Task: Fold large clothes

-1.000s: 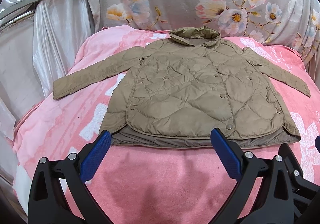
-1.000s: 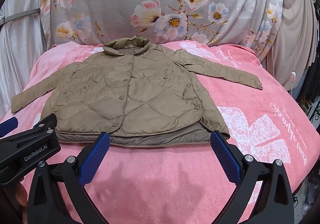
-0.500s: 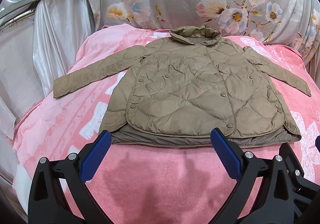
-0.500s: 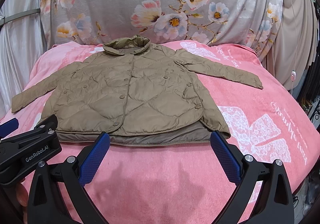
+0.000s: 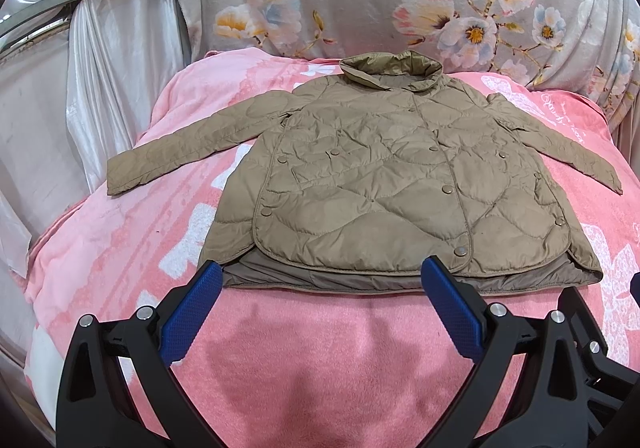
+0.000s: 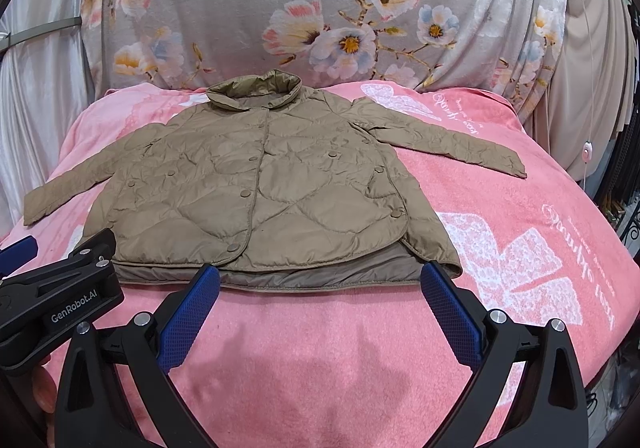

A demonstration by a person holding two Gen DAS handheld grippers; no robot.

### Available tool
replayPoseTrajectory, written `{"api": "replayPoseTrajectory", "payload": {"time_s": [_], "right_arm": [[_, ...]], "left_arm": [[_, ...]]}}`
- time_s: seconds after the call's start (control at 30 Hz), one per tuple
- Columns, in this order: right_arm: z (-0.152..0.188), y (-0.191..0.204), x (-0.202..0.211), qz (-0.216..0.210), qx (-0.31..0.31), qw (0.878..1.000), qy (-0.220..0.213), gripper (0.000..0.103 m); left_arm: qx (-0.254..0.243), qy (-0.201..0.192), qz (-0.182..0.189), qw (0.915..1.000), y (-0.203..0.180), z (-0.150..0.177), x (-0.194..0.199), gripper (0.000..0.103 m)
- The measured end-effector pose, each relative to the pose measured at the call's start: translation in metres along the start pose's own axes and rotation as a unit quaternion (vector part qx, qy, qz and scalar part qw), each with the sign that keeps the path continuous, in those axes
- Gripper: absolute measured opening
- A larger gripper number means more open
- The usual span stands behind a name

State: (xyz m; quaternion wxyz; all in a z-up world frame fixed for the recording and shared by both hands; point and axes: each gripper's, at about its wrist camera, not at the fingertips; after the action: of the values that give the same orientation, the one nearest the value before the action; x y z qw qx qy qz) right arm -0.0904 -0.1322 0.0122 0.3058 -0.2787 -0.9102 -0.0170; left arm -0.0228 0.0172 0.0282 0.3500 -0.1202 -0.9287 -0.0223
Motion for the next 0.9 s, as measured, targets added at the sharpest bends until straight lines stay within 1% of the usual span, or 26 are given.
{"api": "replayPoseTrajectory", "payload": {"time_s": [0.9], "right_arm": [[0.0004,0.0007,-0.0003,0.001,0.0,1.0,0.001,0.098]], "left_arm": [[0.001,0.0,0.001,1.0,0.0048,0.0037,0.0011,0.097]]}}
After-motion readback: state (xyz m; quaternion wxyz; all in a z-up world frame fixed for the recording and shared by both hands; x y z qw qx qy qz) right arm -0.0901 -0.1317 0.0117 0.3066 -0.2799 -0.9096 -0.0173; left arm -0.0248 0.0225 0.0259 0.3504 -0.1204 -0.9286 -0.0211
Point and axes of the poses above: each gripper's, at about its wrist camera, not at the fingertips, and x roughly against the way its jaws point, y to its left, z to its underside, and after that the axes turned 11 degrees about z, right-handed
